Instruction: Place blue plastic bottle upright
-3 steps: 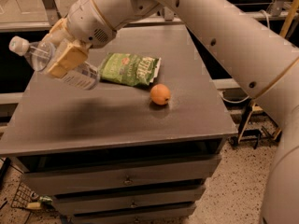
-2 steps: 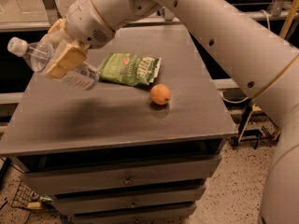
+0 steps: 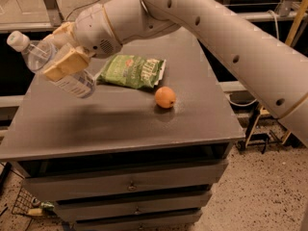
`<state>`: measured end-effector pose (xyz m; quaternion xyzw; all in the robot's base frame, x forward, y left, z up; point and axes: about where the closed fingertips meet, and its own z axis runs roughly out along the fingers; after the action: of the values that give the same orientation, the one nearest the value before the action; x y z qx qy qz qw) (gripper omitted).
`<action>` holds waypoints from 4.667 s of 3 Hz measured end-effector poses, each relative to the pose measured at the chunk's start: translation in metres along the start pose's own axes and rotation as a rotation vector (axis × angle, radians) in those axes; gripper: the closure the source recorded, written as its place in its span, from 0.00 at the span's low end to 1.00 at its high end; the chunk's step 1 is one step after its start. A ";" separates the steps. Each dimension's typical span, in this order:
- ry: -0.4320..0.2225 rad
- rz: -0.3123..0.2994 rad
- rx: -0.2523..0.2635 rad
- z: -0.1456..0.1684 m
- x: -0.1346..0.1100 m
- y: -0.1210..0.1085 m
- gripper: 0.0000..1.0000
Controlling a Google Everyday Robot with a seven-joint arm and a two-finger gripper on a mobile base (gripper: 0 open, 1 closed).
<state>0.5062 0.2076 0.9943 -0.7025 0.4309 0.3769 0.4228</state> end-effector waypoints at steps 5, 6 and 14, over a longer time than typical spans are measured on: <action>-0.363 0.270 0.192 0.011 0.042 0.003 1.00; -0.376 0.278 0.204 0.012 0.047 0.005 1.00; -0.313 0.298 0.217 0.003 0.053 0.015 0.00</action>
Offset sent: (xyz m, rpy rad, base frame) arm 0.0117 -0.0058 -0.0300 0.3392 0.2547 -0.1516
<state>0.5100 0.1912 0.9415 -0.5146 0.4971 0.4907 0.4973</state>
